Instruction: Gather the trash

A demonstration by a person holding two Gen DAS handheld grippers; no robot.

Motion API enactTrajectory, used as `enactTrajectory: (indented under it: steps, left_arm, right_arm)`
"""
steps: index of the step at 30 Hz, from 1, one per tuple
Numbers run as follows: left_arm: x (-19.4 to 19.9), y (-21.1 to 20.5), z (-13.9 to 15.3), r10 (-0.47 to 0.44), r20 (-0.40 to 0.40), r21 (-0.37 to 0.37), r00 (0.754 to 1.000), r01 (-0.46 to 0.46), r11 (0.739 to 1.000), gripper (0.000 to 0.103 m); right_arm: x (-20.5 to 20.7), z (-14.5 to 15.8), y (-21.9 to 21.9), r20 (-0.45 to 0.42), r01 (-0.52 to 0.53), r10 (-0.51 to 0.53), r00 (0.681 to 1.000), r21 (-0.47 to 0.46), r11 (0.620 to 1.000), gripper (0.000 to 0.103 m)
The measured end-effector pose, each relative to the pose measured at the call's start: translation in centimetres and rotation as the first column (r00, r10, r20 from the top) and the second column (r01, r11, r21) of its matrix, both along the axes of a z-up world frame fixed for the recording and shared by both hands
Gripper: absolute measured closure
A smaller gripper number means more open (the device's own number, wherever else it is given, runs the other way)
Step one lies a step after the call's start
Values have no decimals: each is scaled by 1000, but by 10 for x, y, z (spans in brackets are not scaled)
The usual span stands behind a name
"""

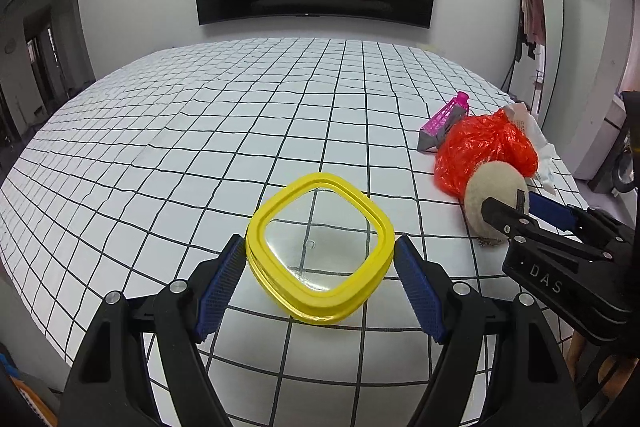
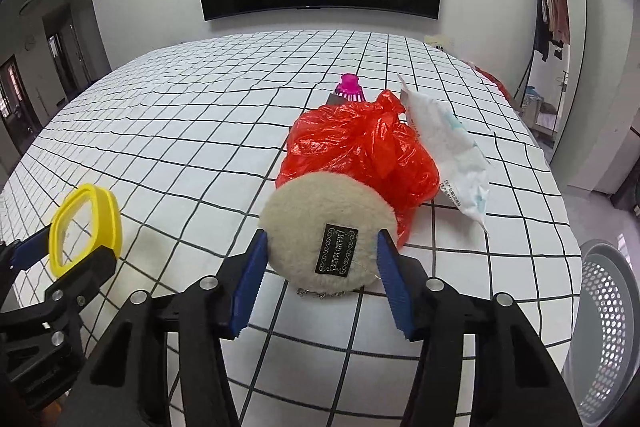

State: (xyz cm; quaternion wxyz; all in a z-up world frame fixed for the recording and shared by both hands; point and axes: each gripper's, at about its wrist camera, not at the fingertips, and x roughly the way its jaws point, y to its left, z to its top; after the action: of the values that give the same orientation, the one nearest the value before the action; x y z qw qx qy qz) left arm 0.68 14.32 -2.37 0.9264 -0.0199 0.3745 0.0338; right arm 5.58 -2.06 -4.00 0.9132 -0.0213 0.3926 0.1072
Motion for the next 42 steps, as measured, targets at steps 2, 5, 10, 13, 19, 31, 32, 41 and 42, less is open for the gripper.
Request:
enactTrajectory:
  steps: [2,5,10,13,19,31,32,41,42]
  left_arm:
    - [-2,-1,1,-2,1,-1,1000,2,1000,29]
    - [-4,-3,4,-8,4,-3,1000,8,1000,29]
    - [-7,-10,8,-30,9,-5,1000,30,1000,29]
    - [-9,-14,9,-48,12,-11,999,48,999,29]
    - [-13,-22,10,-87,12,-31,996,87,996,29]
    - [-19,-30,15,-99,21,-14,995,100,995,29]
    - [-19,-30,15,-99,20,-13,995,100,995,29]
    - [-25,-27,14,-87,16,-6,996,87,996,29]
    - [-25,-27,14,-87,15,-6,996,87,996,29]
  right_arm:
    - [-6,3,0,-1,-7,7,1000,12,1000,52]
    - [-15,8,-1,6,-11,11,1000,27,1000,52]
    - [-30,15,-9,13,-1,0,1000,40,999,53]
    - [-39,14,-15,5,19,-20,1000,39,999,53]
    - [-56,4,-34,-40,59,-58,998,42,997,53]
    - [-79,-4,-41,-18,45,-44,999,42,998,53]
    - [-79,-5,-41,-14,42,-41,999,42,998,53]
    - [-80,-3,-50,-7,32,-32,999,95,995,48]
    - [-81,-2,-51,-5,33,-32,999,100,994,44]
